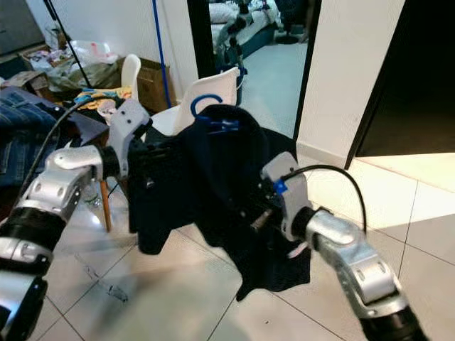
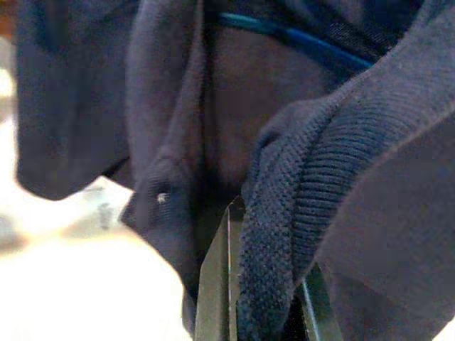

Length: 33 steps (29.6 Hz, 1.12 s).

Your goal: Hang hanger

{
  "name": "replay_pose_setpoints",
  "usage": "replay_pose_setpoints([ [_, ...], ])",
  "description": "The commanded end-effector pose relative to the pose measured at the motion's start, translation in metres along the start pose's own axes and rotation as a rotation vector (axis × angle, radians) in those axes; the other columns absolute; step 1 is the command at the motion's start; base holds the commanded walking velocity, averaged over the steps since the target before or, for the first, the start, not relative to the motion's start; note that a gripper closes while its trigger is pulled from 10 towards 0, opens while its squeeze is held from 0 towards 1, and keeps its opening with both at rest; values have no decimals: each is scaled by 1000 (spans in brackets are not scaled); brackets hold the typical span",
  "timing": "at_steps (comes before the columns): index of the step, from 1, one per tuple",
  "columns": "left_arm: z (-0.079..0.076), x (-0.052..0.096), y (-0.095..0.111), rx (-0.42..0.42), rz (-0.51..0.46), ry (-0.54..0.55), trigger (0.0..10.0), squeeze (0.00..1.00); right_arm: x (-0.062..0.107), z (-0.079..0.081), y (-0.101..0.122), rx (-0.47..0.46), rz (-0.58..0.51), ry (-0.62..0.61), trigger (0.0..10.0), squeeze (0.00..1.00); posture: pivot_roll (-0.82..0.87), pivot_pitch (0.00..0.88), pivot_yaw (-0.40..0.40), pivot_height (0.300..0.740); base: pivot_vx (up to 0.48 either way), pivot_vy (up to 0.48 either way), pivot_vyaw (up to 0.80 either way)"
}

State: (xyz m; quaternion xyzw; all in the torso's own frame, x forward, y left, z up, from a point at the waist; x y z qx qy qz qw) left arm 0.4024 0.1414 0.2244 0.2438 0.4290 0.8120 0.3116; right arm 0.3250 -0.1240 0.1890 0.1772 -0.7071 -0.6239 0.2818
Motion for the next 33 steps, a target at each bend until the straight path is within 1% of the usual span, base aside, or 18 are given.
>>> replay_pose_setpoints([
  [1, -2, 5, 7, 4, -37, -5, 10000, 0, -1, 2, 13, 4, -58, 5, 0, 0, -6, 93, 40, 740, 0, 0, 0],
  [2, -18, 1, 6, 11, -58, -50, 10000, 0, -4, 15, 25, -51, -123, 66, 4824, 439, -8, 94, 40, 740, 0, 0, 0],
  [3, -18, 1, 6, 11, -58, -50, 10000, 0, -4, 15, 25, -51, -123, 66, 4824, 439, -8, 94, 40, 740, 0, 0, 0],
  [4, -46, -3, 11, 45, -130, -126, 10000, 0, -5, 47, 31, -118, -156, 233, 10000, 1000, -4, 95, 38, 740, 0, 0, 0],
  [6, -46, -3, 11, 45, -130, -126, 10000, 0, -5, 47, 31, -118, -156, 233, 10000, 1000, -4, 95, 38, 740, 0, 0, 0],
  [8, -48, -7, 14, 90, -190, -67, 10000, 0, 1, 70, 12, -108, -71, 364, 10000, 1000, -1, 96, 37, 740, 0, 0, 0],
  [10, -44, -7, 12, 104, -198, -21, 10000, 0, 4, 74, 5, -100, -43, 398, 10000, 1000, -4, 98, 36, 740, 0, 0, 0],
  [16, -36, -4, 2, 214, -227, 109, 10000, 0, 14, 66, -25, -22, 96, 385, 10000, 1000, -8, 99, 35, 740, 0, 0, 0],
  [17, -35, 3, -7, 273, -234, 170, 10000, 0, 21, 41, -45, 36, 192, 282, 10000, 1000, -8, 99, 33, 740, 0, 0, 0],
  [18, -35, 3, -7, 273, -234, 170, 10000, 0, 21, 41, -45, 36, 192, 282, 10000, 1000, -8, 99, 33, 740, 0, 0, 0],
  [20, -31, 15, -18, 314, -219, 229, 10000, 0, 30, -9, -50, 42, 202, 40, 10000, 1000, -9, 102, 31, 740, 0, 0, 0],
  [21, -31, 15, -18, 314, -219, 229, 10000, 0, 30, -9, -50, 42, 202, 40, 10000, 1000, -9, 102, 31, 740, 0, 0, 0],
  [23, -28, 29, -31, 334, -193, 265, 10000, 0, 52, -71, -41, -18, 112, -269, 10000, 1000, -12, 103, 29, 740, 0, 0, 0],
  [24, -28, 29, -31, 334, -193, 265, 10000, 0, 52, -71, -41, -18, 112, -269, 10000, 1000, -12, 103, 29, 740, 0, 0, 0],
  [26, -29, 40, -41, 337, -169, 282, 10000, 0, 77, -107, -33, -104, 7, -452, 10000, 1000, -12, 105, 28, 740, 0, 0, 0],
  [27, -29, 40, -41, 337, -169, 282, 10000, 0, 77, -107, -33, -104, 7, -452, 10000, 1000, -12, 105, 28, 740, 0, 0, 0],
  [28, -32, 47, -52, 346, -141, 292, 10000, 0, 91, -120, -28, -213, -99, -517, 10000, 1000, -9, 104, 26, 740, 0, 0, 0],
  [33, -45, 54, -68, 355, -94, 289, 10000, 0, 101, -124, -30, -425, -266, -534, 10000, 1000, -9, 104, 20, 740, 0, 0, 0],
])
Point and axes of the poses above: a point about 5 cm out from each wrist's last joint towards the gripper, its own x axis pointing back from the gripper into the wrist, its own y axis along the axis of the wrist's last joint, z = x × y, the point moved 5 cm from there along -x, pointing out of the wrist towards the gripper, and after that the axes turned 12 degrees about -x, right-handed, at the moved point
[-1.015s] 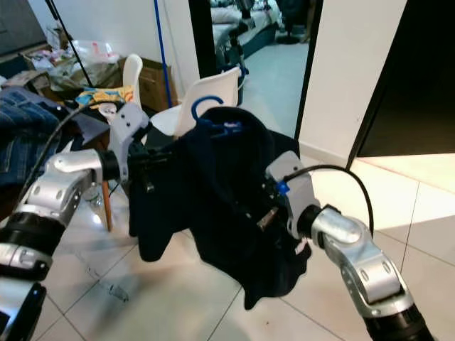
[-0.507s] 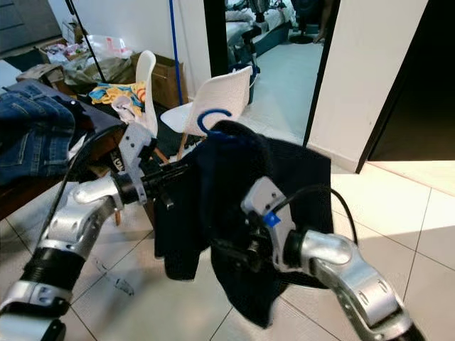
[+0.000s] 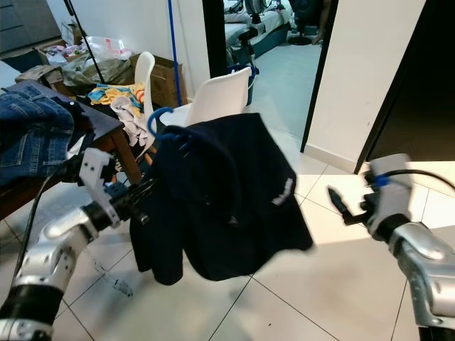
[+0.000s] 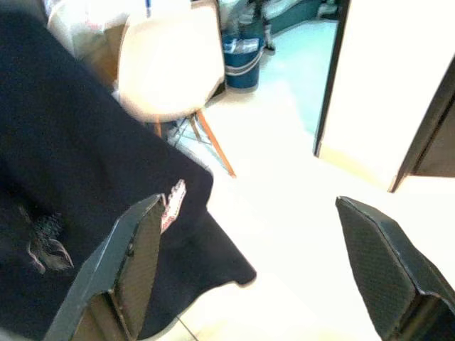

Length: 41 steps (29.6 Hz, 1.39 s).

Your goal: Hang hanger

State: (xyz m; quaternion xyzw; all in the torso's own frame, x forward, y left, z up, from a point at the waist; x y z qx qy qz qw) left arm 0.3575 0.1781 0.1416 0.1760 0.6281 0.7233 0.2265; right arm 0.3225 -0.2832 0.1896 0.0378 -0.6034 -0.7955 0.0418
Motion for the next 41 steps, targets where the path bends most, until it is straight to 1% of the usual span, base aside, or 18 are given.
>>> replay_pose_setpoints([
  [1, 8, 8, -1, -31, -12, 47, 10000, 0, 6, -15, -23, -97, 35, -61, 10000, 1000, -9, 101, 15, 740, 0, 0, 0],
  [2, 8, 8, -1, -31, -12, 47, 10000, 0, 6, -15, -23, -97, 35, -61, 10000, 1000, -9, 101, 15, 740, 0, 0, 0],
  [3, 9, 12, -15, 10, 18, 83, 10000, 0, 11, -29, -52, -150, 104, -132, 10000, 333, -9, 100, 11, 740, 0, 0, -800],
  [4, 9, 12, -15, 10, 18, 83, 10000, 0, 11, -29, -52, -150, 104, -132, 10000, 333, -9, 100, 11, 740, 0, 0, -800],
  [6, 9, 14, -24, 39, 39, 107, 10000, 0, 17, -37, -72, -185, 152, -180, 10000, 333, -9, 100, 11, 740, 0, 0, -800],
  [7, 8, 16, -34, 70, 65, 122, 10000, 0, 22, -45, -90, -207, 191, -232, 10000, 0, -9, 100, 11, 740, 0, 0, -800],
  [9, -2, 32, -81, 98, 200, 184, 10000, 0, 54, -67, -155, -306, 311, -393, 10000, 0, -9, 81, -1, 740, 0, 0, -800],
  [10, -2, 32, -81, 98, 200, 184, 10000, 0, 54, -67, -155, -306, 311, -393, 10000, 0, -9, 81, -1, 740, 0, 0, -800],
  [11, -7, 40, -98, 105, 251, 209, 10000, 0, 70, -71, -181, -332, 362, -447, 10000, 0, -11, 73, -4, 740, 0, 0, -800],
  [12, -7, 40, -98, 105, 251, 209, 10000, 0, 70, -71, -181, -332, 362, -447, 10000, 0, -11, 73, -4, 740, 0, 0, -800],
  [13, -11, 46, -109, 119, 280, 225, 10000, 0, 82, -71, -197, -361, 392, -471, 10000, 0, -11, 73, -4, 740, 0, 0, -800],
  [15, -17, 50, -115, 136, 293, 224, 10000, 0, 90, -70, -208, -373, 413, -483, 10000, 0, -11, 62, -9, 740, 0, 0, -800],
  [20, -39, 53, -134, 111, 350, 162, 10000, 0, 95, -69, -221, -385, 428, -486, 10000, 0, -26, 14, -7, 740, 0, 0, -800],
  [25, -45, 50, -143, 133, 367, 153, 10000, 0, 86, -70, -225, -394, 437, -488, 10000, 0, -36, 0, -3, 740, 0, 0, -800],
  [27, -43, 48, -143, 134, 367, 165, 10000, 0, 83, -70, -226, -391, 436, -493, 10000, 0, -41, 0, 1, 740, 0, 0, -800],
  [30, -31, 43, -142, 216, 348, 219, 10000, 0, 70, -67, -227, -367, 433, -488, 10000, 0, -41, 0, 17, 740, 0, 0, -800],
  [35, -16, 42, -136, 196, 321, 290, 10000, 0, 65, -64, -230, -356, 431, -483, 10000, 0, -45, 0, 17, 740, 63, 0, -800],
  [41, -14, 42, -135, 168, 310, 294, 10000, 0, 62, -63, -230, -350, 426, -472, 10000, 0, -47, 0, 12, 740, 351, 0, -800],
])
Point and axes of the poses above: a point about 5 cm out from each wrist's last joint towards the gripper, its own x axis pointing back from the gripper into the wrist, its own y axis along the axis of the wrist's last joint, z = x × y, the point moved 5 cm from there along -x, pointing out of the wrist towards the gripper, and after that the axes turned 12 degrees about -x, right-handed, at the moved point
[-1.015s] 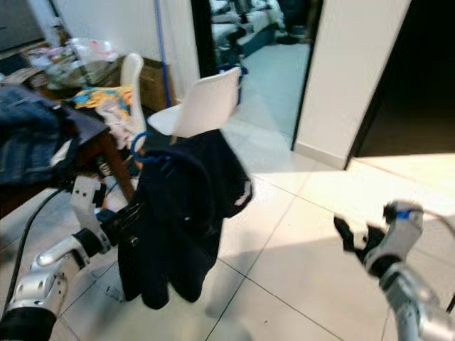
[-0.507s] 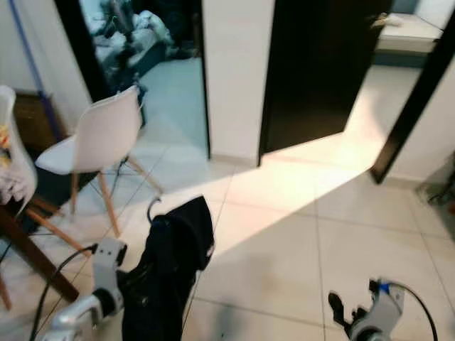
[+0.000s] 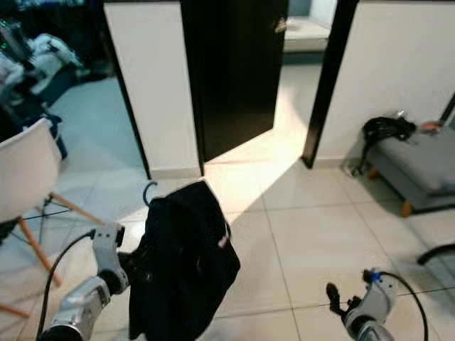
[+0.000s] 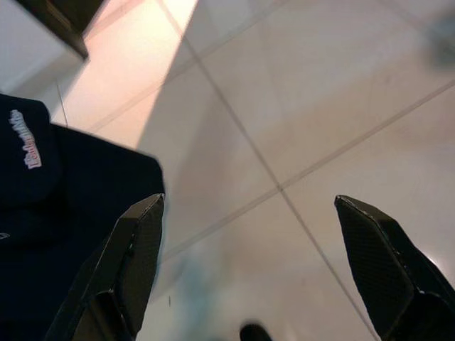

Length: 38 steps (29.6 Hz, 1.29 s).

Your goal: Hang hanger

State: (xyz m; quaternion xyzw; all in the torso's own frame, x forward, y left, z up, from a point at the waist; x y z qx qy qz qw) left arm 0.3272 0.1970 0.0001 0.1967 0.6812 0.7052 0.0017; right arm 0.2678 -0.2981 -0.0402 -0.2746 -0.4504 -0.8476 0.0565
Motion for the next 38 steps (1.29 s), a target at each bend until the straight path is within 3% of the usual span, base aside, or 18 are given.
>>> replay_pose_setpoints([
  [1, 7, 2, 5, -16, -29, 22, 10000, 0, 1, 0, -13, 1, 32, 5, 10000, 0, -55, 0, 13, 740, 371, 0, -800],
  [14, 4, 7, 5, 3, -89, 24, 10000, 0, 9, -12, -13, 7, 22, 17, 10000, 0, -66, 0, -47, 740, 366, 0, -800],
  [17, -9, 4, 7, -6, -113, -16, 10000, 0, 18, -23, -13, 8, 17, 19, 10000, 0, -89, 26, -63, 740, 376, 0, -800],
  [23, -3, 7, 7, -15, -113, -1, 10000, 0, 26, -30, -15, 23, 6, 24, 10000, 0, -91, 57, -62, 740, 375, 0, -800],
  [38, -4, 2, 17, -49, -123, -61, 10000, 0, 32, -29, -12, 36, -39, 21, 10000, 0, -113, 86, -26, 740, 365, 0, -800],
])
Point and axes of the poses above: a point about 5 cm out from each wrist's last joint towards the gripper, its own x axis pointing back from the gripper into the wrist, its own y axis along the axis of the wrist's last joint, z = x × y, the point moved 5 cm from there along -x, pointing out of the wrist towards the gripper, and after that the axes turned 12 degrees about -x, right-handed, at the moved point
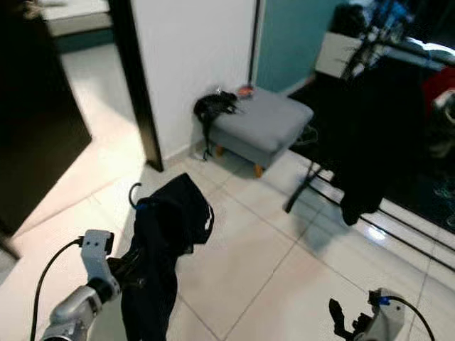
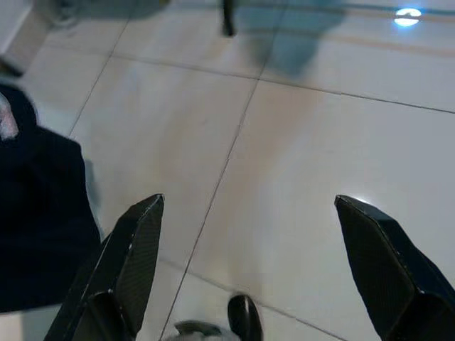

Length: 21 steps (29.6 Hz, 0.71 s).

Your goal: Hang hanger

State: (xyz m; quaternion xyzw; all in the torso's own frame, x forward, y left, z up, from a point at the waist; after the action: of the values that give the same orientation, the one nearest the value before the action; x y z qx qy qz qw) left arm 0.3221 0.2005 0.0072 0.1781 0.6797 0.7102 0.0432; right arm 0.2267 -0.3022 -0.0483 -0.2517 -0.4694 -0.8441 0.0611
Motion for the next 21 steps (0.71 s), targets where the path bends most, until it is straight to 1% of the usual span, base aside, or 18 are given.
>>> replay_pose_setpoints([
  [1, -4, -10, 20, -18, -68, -36, 10000, 0, -1, -2, 10, -1, -20, -17, 10000, 0, -116, 80, -28, 740, 360, 0, -800],
  [2, -4, -10, 20, -18, -68, -36, 10000, 0, -1, -2, 10, -1, -20, -17, 10000, 0, -116, 80, -28, 740, 360, 0, -800],
  [3, -4, -12, 25, -22, -84, -48, 10000, 0, -4, 0, 11, 11, -16, -19, 10000, 0, -106, 75, -36, 740, 364, 0, -800],
  [4, -7, -16, 38, -55, -120, -87, 10000, 0, -11, 5, 10, 45, 2, -14, 10000, 0, -102, 74, -43, 740, 360, 0, -800],
  [6, -8, -17, 40, -64, -129, -97, 10000, 0, -12, 7, 10, 54, 6, -12, 10000, 0, -102, 74, -43, 740, 360, 0, -800],
  [8, -12, -21, 55, -87, -177, -124, 10000, 0, -13, 8, 9, 59, 13, -6, 10000, 0, -100, 76, -49, 740, 364, 0, -800],
  [9, -12, -21, 55, -87, -177, -124, 10000, 0, -13, 8, 9, 59, 13, -6, 10000, 0, -100, 76, -49, 740, 364, 0, -800],
  [10, -14, -23, 62, -92, -197, -134, 10000, 0, -13, 8, 9, 58, 14, -4, 10000, 0, -101, 76, -48, 740, 364, 0, -800],
  [11, -14, -23, 62, -92, -197, -134, 10000, 0, -13, 8, 9, 58, 14, -4, 10000, 0, -101, 76, -48, 740, 364, 0, -800],
  [12, -16, -25, 67, -103, -212, -144, 10000, 0, -13, 9, 10, 59, 13, -3, 10000, 0, -105, 75, -44, 740, 368, 0, -800],
  [16, -18, -28, 73, -111, -225, -160, 10000, 0, -14, 9, 10, 61, 11, -2, 10000, 0, -112, 73, -41, 740, 365, 0, -800],
  [18, -21, -30, 77, -112, -234, -181, 10000, 0, -13, 9, 11, 63, 11, -2, 10000, 0, -113, 70, -42, 740, 364, 0, -800],
  [19, -26, -32, 82, -117, -249, -219, 10000, 0, -13, 8, 11, 65, 12, -3, 10000, 0, -115, 68, -44, 740, 364, 0, -800],
  [20, -26, -32, 82, -117, -249, -219, 10000, 0, -13, 8, 11, 65, 12, -3, 10000, 0, -115, 68, -44, 740, 364, 0, -800],
  [21, -29, -33, 87, -124, -259, -236, 10000, 0, -13, 8, 11, 66, 13, -4, 10000, 0, -114, 67, -45, 740, 364, 0, -800],
])
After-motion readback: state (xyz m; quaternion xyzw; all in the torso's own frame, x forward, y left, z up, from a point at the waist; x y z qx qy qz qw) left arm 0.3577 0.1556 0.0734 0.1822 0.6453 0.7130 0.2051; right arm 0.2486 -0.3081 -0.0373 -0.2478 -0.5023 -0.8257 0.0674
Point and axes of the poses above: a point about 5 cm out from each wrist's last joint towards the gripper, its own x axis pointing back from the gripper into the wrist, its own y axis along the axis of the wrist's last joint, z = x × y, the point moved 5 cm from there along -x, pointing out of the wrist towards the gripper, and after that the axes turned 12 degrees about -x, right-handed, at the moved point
